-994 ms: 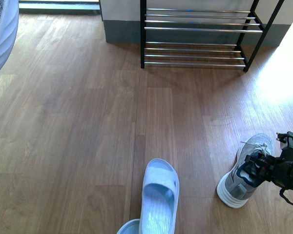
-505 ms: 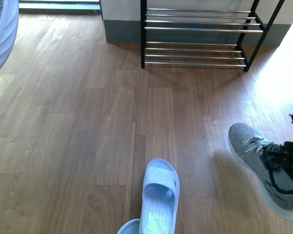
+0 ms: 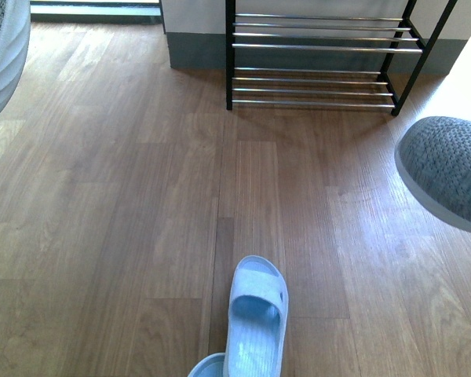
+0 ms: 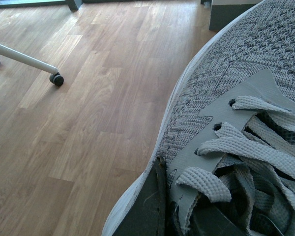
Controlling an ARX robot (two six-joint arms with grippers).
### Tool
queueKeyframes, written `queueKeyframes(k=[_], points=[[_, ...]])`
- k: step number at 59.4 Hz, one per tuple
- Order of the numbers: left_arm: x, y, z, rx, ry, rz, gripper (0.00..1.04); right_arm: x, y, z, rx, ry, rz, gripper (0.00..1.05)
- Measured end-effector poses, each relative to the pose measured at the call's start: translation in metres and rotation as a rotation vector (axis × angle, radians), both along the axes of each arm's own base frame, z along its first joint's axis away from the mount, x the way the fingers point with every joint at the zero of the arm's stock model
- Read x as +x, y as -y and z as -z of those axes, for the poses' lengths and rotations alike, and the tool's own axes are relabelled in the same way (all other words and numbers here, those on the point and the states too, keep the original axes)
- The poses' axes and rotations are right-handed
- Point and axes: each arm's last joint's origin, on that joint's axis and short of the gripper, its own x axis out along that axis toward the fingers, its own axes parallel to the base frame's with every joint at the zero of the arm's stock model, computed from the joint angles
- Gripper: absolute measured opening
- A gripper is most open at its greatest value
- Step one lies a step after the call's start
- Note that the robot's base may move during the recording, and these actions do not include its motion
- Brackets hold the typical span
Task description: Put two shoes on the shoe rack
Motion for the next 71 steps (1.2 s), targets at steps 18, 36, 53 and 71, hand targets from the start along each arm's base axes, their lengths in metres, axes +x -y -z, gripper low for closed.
queueKeyframes(k=[18,36,53,71], points=[[0.0,0.0,0.0,0.0,0.0,0.0,0.01,-0.025,-0.01,-0.032,-0.012,0.165,-0.032,0.01],[0.0,0.0,0.0,0.005,0.003,-0.011,0.01,-0.025,-0.011,-0.031,-0.01,0.162,-0.033,0.01],[0.0,0.0,0.0,0.0,0.003,-0.002,0.01,-0.025,-0.011,-0.031,-0.011,0.162,-0.03,0.01],[0.0,0.0,0.0,-0.001,0.002,0.0,0.01,-0.025,-0.011,-0.031,-0.012,0.162,-0.029,0.01]])
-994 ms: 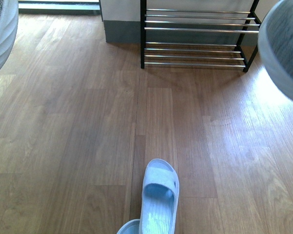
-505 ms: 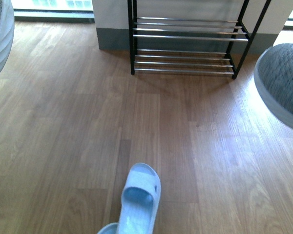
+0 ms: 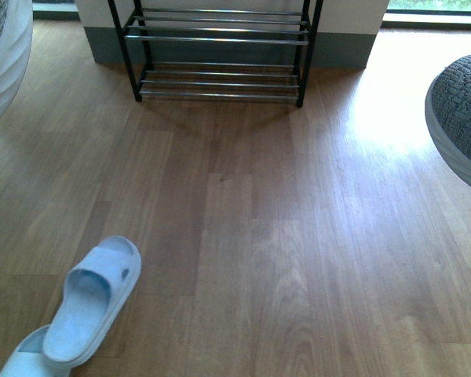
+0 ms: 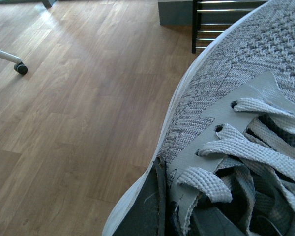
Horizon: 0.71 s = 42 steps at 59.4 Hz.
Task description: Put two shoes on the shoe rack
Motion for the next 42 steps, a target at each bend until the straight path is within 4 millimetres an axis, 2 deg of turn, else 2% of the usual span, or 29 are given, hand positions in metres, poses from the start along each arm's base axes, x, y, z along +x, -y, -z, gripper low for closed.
queueKeyframes(k=[42], points=[[0.0,0.0002,0.0001,0.001,-0.001,0.001,0.01,0.0,0.0001,0.0002,0.001,-0.002,0.001,0.01]])
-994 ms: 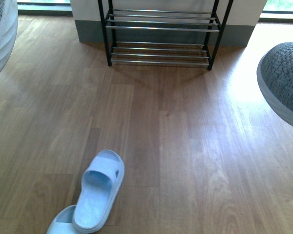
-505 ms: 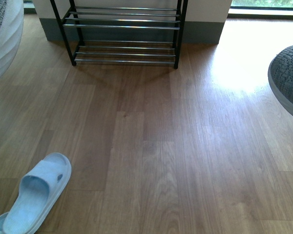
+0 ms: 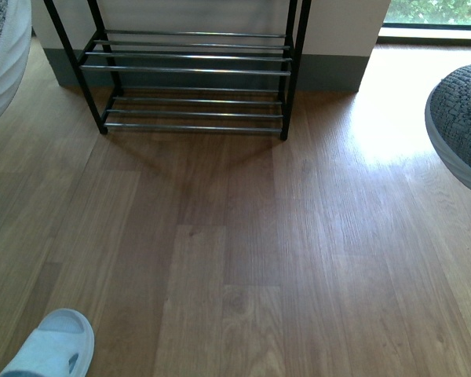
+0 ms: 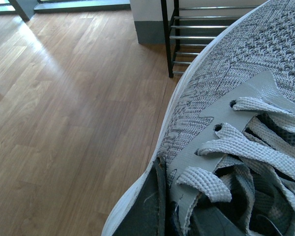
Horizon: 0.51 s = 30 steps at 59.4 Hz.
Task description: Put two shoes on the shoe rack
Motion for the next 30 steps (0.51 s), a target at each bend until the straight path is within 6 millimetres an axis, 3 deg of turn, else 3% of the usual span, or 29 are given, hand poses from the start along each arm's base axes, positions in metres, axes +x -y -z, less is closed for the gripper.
queueKeyframes(k=[30], points=[[0.0,-0.0003,-0.0001,0.003,0.002,-0.007,0.01,0.0,-0.0003,0.0,0.001,0.0,-0.006,0.01]])
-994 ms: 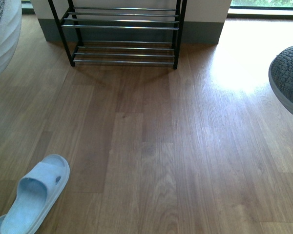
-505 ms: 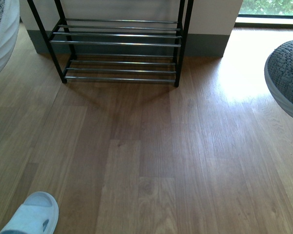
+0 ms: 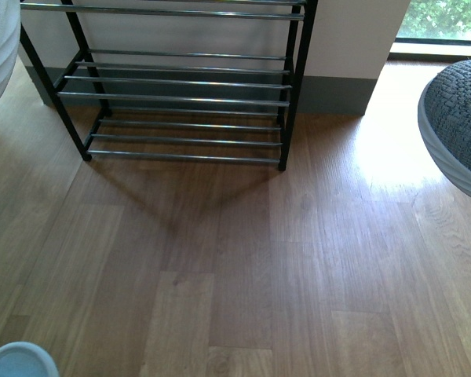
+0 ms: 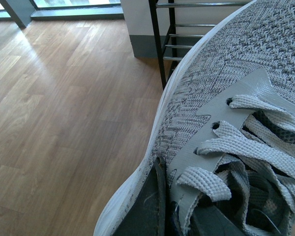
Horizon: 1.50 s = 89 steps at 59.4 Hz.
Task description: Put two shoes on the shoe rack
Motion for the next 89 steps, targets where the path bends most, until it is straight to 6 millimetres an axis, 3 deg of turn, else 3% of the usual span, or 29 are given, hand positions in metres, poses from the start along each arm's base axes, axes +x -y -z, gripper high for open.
queueKeyframes(k=[89], points=[[0.0003,-0.0009,0.0,0.007,0.003,-0.017,0.01,-0.0001,-0.0008,0.0,0.007,0.0,-0.016,0.01]])
